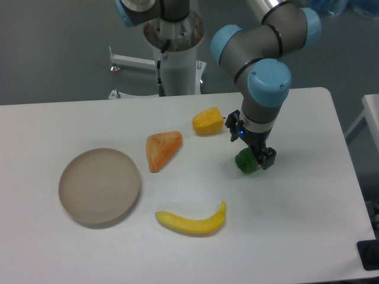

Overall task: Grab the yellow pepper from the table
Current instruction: 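Open the gripper off the green pepper and rise toward the yellow pepper, then lower the open gripper around the yellow pepper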

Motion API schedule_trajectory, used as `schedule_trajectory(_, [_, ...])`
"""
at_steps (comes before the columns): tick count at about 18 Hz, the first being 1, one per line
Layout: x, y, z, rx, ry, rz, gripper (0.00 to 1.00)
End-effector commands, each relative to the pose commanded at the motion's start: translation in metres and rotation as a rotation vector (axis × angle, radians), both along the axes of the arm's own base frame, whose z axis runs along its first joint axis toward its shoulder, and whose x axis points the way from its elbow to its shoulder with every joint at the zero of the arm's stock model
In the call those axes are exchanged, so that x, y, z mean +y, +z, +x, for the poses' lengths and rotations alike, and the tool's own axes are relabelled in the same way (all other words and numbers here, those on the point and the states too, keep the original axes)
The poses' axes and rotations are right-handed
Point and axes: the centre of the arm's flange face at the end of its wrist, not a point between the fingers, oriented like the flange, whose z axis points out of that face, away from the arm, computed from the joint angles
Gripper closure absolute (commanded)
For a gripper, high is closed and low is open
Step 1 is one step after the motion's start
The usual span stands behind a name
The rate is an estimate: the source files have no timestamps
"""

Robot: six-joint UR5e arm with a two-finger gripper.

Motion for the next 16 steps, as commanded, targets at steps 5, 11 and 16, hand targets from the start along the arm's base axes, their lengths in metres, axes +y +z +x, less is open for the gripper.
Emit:
schedule_trajectory(5, [-0.005, 0.006, 0.004, 0.000, 0.000, -0.004, 0.00])
schedule_trajectory(11, [-0.065, -0.019, 0.051, -0.061, 0.005, -0.051, 0.00])
schedule_trajectory(16, [-0.106, -0.051, 0.081, -0.072, -0.144, -0.051, 0.00])
